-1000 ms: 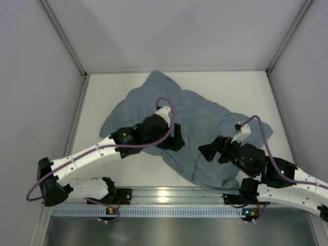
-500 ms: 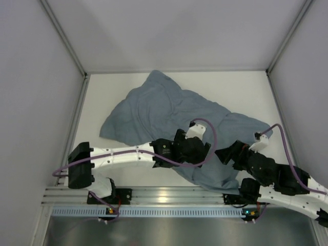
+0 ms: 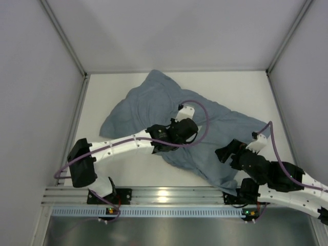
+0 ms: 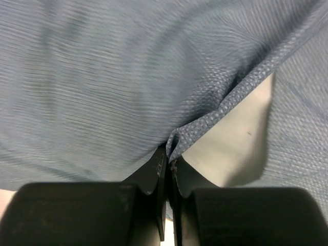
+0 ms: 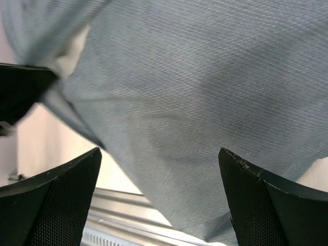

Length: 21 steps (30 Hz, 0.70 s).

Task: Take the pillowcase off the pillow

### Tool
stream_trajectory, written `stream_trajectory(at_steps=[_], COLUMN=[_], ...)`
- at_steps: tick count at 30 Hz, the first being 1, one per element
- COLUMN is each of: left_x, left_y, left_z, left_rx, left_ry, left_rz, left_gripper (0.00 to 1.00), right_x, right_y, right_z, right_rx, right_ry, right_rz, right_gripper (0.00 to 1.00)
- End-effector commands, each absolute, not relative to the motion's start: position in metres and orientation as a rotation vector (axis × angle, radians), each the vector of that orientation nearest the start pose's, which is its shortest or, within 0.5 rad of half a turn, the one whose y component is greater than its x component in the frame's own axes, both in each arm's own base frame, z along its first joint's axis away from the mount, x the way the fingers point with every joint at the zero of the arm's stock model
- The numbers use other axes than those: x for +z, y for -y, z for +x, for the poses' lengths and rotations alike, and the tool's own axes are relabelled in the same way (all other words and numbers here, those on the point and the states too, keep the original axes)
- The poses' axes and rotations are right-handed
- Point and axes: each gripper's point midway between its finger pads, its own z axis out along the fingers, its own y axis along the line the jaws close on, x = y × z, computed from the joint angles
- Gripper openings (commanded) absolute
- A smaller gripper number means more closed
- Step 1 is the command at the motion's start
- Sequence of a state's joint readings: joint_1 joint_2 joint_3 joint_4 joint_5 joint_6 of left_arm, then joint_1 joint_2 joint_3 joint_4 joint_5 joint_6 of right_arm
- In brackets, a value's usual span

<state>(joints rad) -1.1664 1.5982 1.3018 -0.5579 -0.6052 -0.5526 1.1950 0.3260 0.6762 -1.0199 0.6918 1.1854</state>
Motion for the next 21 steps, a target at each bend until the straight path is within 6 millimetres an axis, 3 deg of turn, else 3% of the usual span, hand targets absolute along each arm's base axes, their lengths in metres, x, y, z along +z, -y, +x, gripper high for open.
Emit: stream_trajectory(at_steps=[1,4,6,10,11,12,13,14,17,20,21], left_x=[0.239,0.258,0.258,0.241,0.228,0.221,0.215,0.206,0.19,0.18,0.182], left_y=[0.299,0.282,0.278,0.267,0.264,0.263,0.263,0.262,0.26,0.262,0.264], left_z=[0.256,0.254,0.25,0.239,0.237,0.236,0.235,0.234,0.235,0.236,0.235], left_rx=[-0.213,-0.285,-0.304,-0.322,-0.306,-0.298,-0.288,-0.275,-0.228,-0.21,-0.225], left_ry=[-2.089,-2.071,-2.074,-2.109,-2.132,-2.145,-2.158,-2.174,-2.198,-2.222,-2.222], left_rz=[0.278,0.246,0.24,0.215,0.209,0.209,0.215,0.22,0.233,0.245,0.245], left_gripper=[0.1,0.15,0.15,0.13,0.13,0.13,0.12,0.11,0.09,0.06,0.07], right_x=[0.174,0.168,0.162,0.16,0.159,0.156,0.145,0.144,0.139,0.153,0.146], right_y=[-0.1,-0.106,-0.112,-0.123,-0.129,-0.132,-0.153,-0.154,-0.148,-0.156,-0.158], right_z=[0.138,0.147,0.154,0.175,0.193,0.202,0.201,0.225,0.246,0.266,0.271], right_rx=[0.535,0.422,0.309,0.154,0.164,0.154,0.297,0.373,0.34,0.361,0.317], right_ry=[-2.12,-2.133,-2.149,-2.139,-2.133,-2.166,-2.262,-2.218,-2.223,-2.239,-2.272], right_rz=[0.433,0.422,0.413,0.364,0.428,0.335,0.292,0.368,0.361,0.327,0.287], right_gripper=[0.91,0.92,0.93,0.93,0.94,0.94,0.94,0.93,0.93,0.93,0.93])
